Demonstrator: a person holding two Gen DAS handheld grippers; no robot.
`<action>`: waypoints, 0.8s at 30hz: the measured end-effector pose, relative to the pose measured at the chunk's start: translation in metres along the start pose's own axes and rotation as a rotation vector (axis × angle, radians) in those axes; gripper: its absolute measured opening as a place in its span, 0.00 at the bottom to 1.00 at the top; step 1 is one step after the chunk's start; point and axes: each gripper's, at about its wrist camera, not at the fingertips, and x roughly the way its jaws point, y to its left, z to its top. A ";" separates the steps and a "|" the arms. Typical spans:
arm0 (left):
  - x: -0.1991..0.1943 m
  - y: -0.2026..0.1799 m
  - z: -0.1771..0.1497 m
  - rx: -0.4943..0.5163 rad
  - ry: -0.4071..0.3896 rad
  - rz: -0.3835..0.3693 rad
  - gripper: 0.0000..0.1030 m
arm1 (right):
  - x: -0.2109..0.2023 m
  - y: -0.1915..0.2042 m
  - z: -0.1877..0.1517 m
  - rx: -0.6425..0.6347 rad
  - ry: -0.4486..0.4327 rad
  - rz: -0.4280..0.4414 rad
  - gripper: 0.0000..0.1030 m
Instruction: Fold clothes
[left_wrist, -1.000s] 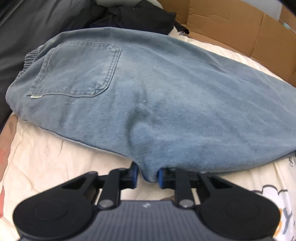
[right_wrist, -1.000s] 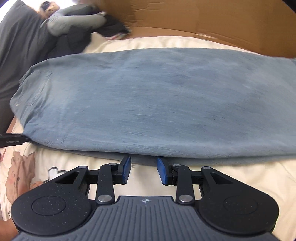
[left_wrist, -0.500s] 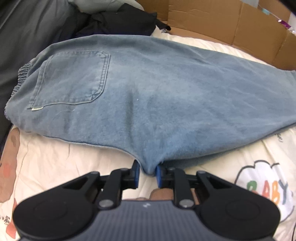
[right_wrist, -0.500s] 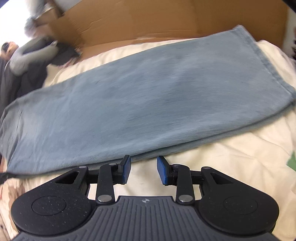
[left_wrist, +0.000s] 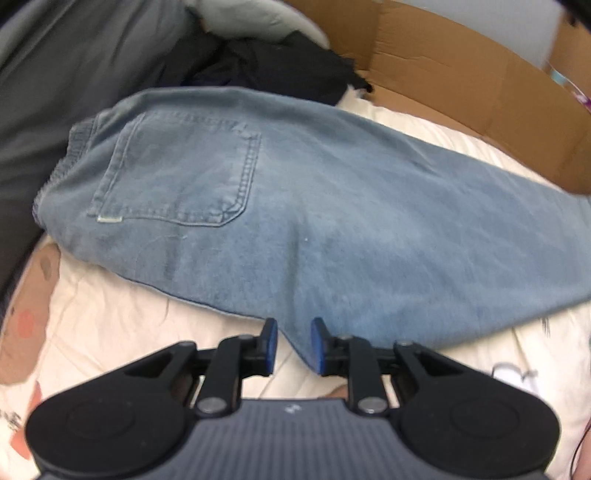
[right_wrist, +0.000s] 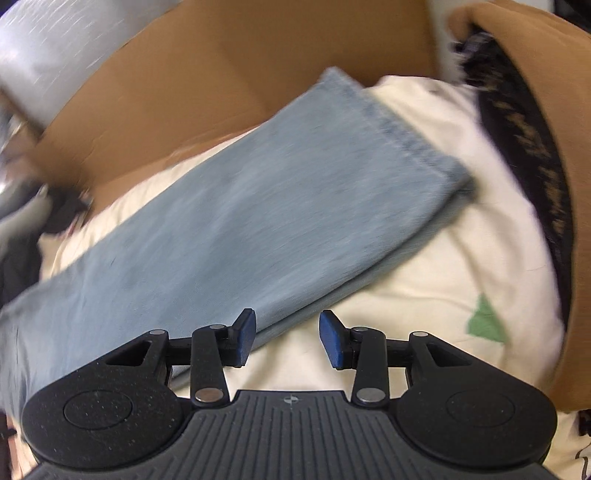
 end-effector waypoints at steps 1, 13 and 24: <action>0.004 0.002 0.002 -0.036 0.010 0.004 0.28 | 0.001 -0.007 0.002 0.038 -0.005 -0.002 0.44; 0.031 0.021 0.001 -0.267 0.096 -0.042 0.38 | 0.017 -0.057 0.017 0.288 -0.074 -0.012 0.42; 0.029 0.037 -0.007 -0.357 0.129 -0.067 0.40 | 0.015 -0.078 0.020 0.453 -0.143 0.039 0.07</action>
